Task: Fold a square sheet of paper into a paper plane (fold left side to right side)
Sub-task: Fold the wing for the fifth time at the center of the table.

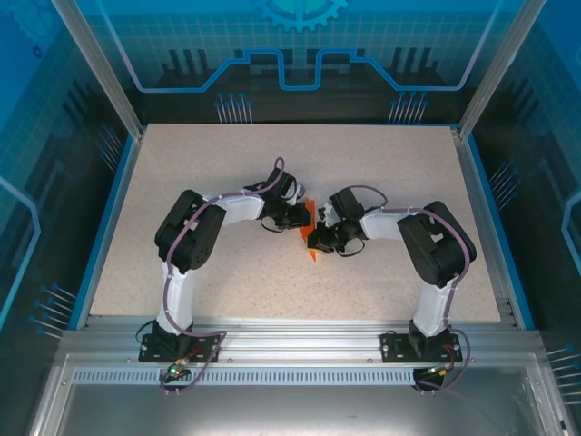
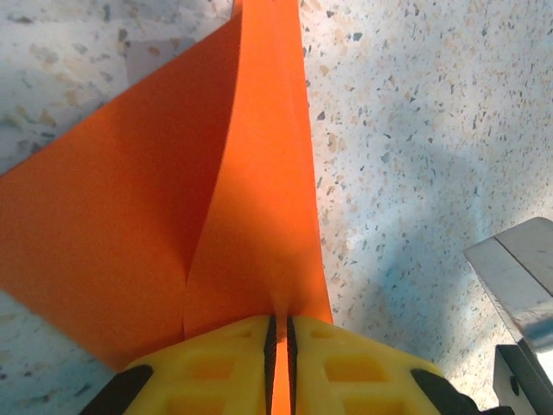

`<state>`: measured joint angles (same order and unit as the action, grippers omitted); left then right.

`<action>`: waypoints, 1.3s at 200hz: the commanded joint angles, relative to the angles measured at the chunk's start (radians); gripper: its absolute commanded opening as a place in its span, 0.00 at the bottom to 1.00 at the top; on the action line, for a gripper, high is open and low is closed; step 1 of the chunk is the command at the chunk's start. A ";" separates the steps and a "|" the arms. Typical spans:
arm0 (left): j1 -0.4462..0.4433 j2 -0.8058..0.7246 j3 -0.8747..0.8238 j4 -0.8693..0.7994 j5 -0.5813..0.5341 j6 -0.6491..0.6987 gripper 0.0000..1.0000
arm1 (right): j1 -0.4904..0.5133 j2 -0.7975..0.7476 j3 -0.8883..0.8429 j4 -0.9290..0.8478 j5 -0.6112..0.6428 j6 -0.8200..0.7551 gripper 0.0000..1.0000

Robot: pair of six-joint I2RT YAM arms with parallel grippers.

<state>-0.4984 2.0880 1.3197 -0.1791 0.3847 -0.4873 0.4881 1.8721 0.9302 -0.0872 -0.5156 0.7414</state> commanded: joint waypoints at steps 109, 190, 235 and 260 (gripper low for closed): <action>0.002 -0.291 -0.163 0.075 0.130 -0.064 0.25 | 0.002 0.032 -0.065 -0.048 0.059 0.033 0.08; -0.013 -0.116 -0.119 0.100 0.102 -0.070 0.20 | 0.008 0.031 -0.064 -0.053 0.062 0.035 0.08; -0.013 -0.048 -0.084 0.072 0.039 -0.059 0.17 | 0.018 0.027 -0.057 -0.063 0.052 0.028 0.08; -0.014 -0.024 -0.069 0.029 -0.007 -0.042 0.16 | 0.024 0.017 -0.057 -0.067 0.040 0.017 0.09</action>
<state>-0.5068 2.0361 1.2125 -0.1013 0.4374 -0.5495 0.4885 1.8664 0.9085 -0.0505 -0.5159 0.7624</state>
